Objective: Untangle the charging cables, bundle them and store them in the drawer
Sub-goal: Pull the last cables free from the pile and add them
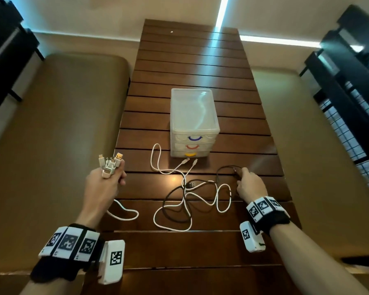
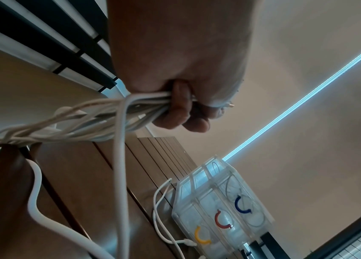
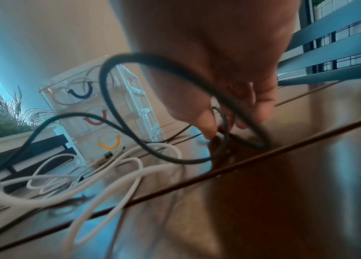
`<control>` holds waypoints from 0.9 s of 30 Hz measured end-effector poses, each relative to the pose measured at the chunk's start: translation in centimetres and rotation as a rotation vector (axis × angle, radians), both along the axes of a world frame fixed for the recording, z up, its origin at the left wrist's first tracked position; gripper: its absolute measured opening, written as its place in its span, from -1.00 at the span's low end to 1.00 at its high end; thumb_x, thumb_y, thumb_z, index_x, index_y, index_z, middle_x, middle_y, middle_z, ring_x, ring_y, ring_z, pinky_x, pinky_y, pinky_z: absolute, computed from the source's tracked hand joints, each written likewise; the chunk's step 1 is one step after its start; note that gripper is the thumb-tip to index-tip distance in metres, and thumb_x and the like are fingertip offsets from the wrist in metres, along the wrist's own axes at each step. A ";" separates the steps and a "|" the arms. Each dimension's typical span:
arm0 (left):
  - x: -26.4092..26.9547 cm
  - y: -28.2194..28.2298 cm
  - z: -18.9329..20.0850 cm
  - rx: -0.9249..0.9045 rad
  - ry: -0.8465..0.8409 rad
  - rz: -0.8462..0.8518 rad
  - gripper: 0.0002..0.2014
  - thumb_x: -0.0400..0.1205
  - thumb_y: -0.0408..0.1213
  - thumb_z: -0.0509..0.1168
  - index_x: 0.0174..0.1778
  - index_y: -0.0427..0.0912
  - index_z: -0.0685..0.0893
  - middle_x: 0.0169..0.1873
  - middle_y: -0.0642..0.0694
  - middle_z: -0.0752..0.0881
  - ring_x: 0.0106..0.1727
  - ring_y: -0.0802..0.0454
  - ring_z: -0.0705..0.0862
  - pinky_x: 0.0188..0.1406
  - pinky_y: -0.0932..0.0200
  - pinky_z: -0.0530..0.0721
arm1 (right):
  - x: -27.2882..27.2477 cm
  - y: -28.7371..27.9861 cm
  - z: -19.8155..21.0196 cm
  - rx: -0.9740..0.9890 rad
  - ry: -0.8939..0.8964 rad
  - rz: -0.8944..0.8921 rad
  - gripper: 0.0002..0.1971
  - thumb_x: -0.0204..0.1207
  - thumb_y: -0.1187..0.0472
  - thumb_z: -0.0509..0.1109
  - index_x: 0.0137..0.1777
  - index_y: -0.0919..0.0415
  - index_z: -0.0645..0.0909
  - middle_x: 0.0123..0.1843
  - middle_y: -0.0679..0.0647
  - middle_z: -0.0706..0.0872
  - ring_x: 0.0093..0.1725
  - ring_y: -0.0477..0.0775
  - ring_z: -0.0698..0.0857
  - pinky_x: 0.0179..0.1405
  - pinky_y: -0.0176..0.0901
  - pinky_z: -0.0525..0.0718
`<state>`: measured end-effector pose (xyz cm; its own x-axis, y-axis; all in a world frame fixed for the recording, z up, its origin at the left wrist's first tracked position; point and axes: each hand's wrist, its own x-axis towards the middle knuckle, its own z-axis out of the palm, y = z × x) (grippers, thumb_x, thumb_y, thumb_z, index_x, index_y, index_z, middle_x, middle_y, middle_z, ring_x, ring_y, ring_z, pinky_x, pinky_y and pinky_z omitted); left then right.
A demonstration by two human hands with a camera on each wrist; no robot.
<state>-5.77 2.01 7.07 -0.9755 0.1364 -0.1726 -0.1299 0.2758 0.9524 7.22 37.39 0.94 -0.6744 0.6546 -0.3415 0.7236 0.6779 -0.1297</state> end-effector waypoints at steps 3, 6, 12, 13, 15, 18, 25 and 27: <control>0.3 0.3 0.2 -0.001 0.004 -0.012 -0.59 0.68 0.02 0.31 -0.30 -0.26 0.69 -0.50 -0.11 0.65 -0.56 0.04 0.46 -0.66 0.27 0.39 | 0.7 -0.1 0.4 0.018 0.090 0.007 -0.75 0.68 0.16 0.34 0.27 0.24 0.64 0.21 0.20 0.56 0.19 0.26 0.64 0.15 0.06 0.64; 0.5 0.4 0.4 0.006 0.014 -0.013 -0.58 0.68 0.04 0.31 -0.32 -0.24 0.69 -0.51 -0.09 0.65 -0.57 0.04 0.46 -0.63 0.26 0.38 | 0.7 0.0 2.2 -0.024 0.218 0.014 -0.77 0.62 0.14 0.43 0.20 0.21 0.72 0.33 0.18 0.48 0.26 0.23 0.61 0.22 0.02 0.62; 0.8 0.9 1.5 0.041 0.003 -0.001 -0.56 0.59 0.18 0.33 -0.37 -0.14 0.66 -0.52 -0.05 0.66 -0.48 0.04 0.58 -0.57 0.21 0.52 | -1.9 -1.8 9.5 -0.018 0.555 0.190 -0.90 0.59 0.17 0.47 -0.01 0.18 0.75 0.00 0.00 0.71 0.00 0.02 0.70 -0.06 -0.23 0.52; 0.8 0.7 1.5 0.033 0.008 -0.012 -0.56 0.59 0.22 0.36 -0.41 -0.06 0.65 -0.52 -0.04 0.66 -0.47 0.02 0.61 -0.52 0.15 0.55 | -2.5 -2.7 10.8 -0.042 0.596 0.230 -0.93 0.58 0.16 0.49 -0.06 0.14 0.74 -0.11 -0.03 0.72 -0.07 0.03 0.72 -0.15 -0.21 0.53; 1.0 0.4 1.6 0.038 0.034 -0.030 -0.58 0.61 0.13 0.42 -0.47 -0.06 0.63 -0.54 -0.05 0.64 -0.49 0.02 0.60 -0.49 0.11 0.54 | -3.6 -4.9 12.7 -0.047 0.705 0.335 -0.95 0.54 0.16 0.54 -0.09 0.11 0.75 -0.08 0.00 0.71 -0.10 0.01 0.70 -0.18 -0.22 0.59; 1.4 0.3 1.8 0.126 0.048 0.022 -0.67 0.61 -0.15 0.48 -0.44 -0.16 0.60 -0.57 -0.04 0.61 -0.54 0.07 0.54 -0.56 0.19 0.49 | -4.6 -8.8 13.9 -0.007 0.850 0.444 -0.87 0.49 0.15 0.59 -0.02 0.16 0.80 0.20 0.12 0.60 0.10 -0.07 0.54 0.05 -0.21 0.60; 2.7 -0.4 2.8 0.349 0.012 0.131 -0.73 0.69 -0.23 0.34 -0.18 -0.37 0.77 -0.46 -0.04 0.75 -0.68 0.18 0.38 -0.71 0.33 0.38 | -7.1 -18.8 13.2 -0.205 0.894 0.681 -0.94 0.53 0.26 0.52 -0.04 0.22 0.76 0.01 0.03 0.69 0.00 -0.01 0.62 0.05 -0.26 0.58; 3.1 -0.7 3.1 0.379 0.004 0.163 -0.57 0.70 -0.17 0.29 -0.06 -0.61 0.67 -0.54 0.05 0.70 -0.68 0.19 0.35 -0.70 0.36 0.37 | -7.7 -20.8 12.7 -0.274 0.845 0.720 -0.94 0.56 0.25 0.48 -0.02 0.21 0.76 -0.07 0.05 0.74 -0.11 0.05 0.70 -0.07 -0.04 0.69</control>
